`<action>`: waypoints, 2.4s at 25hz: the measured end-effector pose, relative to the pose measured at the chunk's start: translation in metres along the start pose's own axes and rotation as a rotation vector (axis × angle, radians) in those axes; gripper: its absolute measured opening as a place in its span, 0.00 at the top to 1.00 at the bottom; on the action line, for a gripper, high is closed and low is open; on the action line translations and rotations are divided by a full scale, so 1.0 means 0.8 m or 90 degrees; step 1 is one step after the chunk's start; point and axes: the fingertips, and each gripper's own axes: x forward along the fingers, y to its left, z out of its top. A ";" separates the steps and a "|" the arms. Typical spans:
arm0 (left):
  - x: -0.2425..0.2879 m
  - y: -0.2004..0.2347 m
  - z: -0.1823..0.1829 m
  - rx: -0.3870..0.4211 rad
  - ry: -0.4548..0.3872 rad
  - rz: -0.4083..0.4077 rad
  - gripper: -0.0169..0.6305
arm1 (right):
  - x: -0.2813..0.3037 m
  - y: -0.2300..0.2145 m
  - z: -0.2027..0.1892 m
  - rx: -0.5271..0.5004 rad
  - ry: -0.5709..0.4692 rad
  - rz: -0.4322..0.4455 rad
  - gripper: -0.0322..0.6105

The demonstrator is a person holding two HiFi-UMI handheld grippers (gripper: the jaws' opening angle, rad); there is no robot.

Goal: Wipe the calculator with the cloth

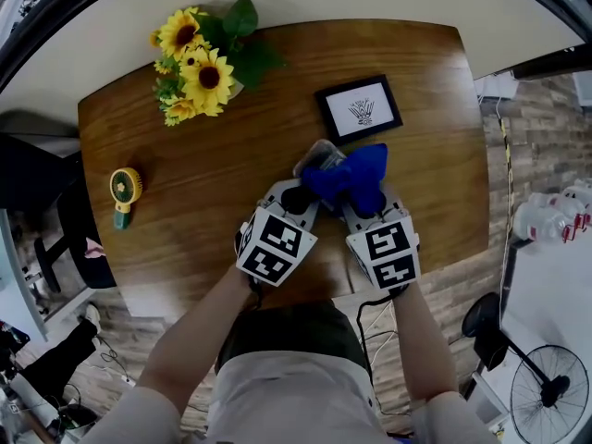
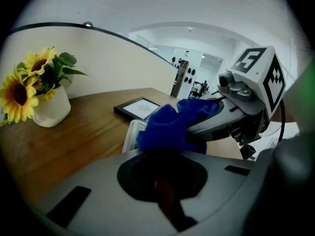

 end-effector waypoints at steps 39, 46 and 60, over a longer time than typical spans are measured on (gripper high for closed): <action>-0.001 0.002 -0.002 -0.024 -0.042 -0.029 0.97 | 0.000 0.020 -0.003 0.071 -0.060 -0.059 0.81; 0.000 0.002 -0.002 -0.030 -0.043 -0.038 0.97 | -0.030 0.034 -0.047 -0.010 -0.023 -0.066 0.81; -0.002 0.001 0.000 -0.011 -0.051 -0.035 0.97 | -0.088 -0.042 -0.067 0.106 -0.009 -0.080 0.81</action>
